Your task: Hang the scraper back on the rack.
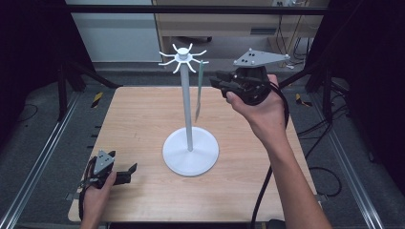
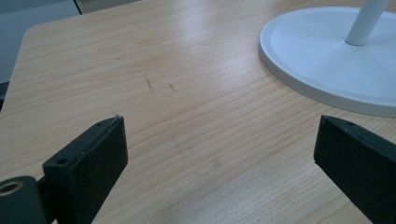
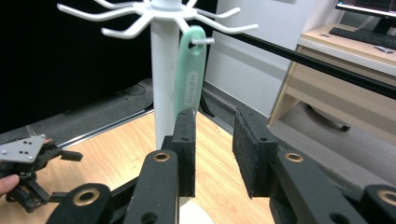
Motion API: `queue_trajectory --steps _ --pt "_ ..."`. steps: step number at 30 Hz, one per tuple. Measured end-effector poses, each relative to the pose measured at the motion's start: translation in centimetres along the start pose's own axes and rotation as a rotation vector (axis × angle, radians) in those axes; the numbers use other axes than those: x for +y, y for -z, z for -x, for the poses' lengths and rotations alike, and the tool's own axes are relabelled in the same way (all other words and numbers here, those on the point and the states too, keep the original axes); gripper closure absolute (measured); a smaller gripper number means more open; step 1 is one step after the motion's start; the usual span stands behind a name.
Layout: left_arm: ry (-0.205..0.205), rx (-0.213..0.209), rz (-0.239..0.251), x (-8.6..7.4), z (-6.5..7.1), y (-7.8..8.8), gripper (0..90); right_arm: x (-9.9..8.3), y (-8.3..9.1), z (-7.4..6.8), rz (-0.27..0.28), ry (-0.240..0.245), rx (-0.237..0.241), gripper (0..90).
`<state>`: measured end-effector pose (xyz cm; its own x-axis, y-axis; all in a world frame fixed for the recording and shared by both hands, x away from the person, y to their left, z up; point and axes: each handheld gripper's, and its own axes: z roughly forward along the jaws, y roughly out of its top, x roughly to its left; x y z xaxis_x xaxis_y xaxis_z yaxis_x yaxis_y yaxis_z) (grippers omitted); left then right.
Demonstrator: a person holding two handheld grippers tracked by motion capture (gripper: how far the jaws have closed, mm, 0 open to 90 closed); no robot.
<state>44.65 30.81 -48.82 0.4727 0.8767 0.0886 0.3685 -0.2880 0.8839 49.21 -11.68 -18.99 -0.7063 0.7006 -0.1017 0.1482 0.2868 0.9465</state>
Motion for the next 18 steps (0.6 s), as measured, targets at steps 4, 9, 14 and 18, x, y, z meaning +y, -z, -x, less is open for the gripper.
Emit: queue_trajectory --steps 4,9,14,18 --pt "-0.001 0.000 0.000 0.0 0.0 0.0 2.4 -0.6 0.2 0.4 -0.013 -0.007 -0.020 70.2" --pt "-0.001 -0.002 -0.001 0.0 0.0 0.0 2.4 -1.0 0.5 0.6 -0.023 -0.004 -0.030 69.9" --pt "-0.003 -0.002 -0.004 0.0 0.1 0.0 2.3 -1.6 0.8 0.9 -0.030 -0.012 -0.048 68.0" --pt "-0.003 -0.002 -0.003 0.0 0.1 0.0 2.3 -2.4 0.9 1.2 -0.048 -0.024 -0.069 66.1"
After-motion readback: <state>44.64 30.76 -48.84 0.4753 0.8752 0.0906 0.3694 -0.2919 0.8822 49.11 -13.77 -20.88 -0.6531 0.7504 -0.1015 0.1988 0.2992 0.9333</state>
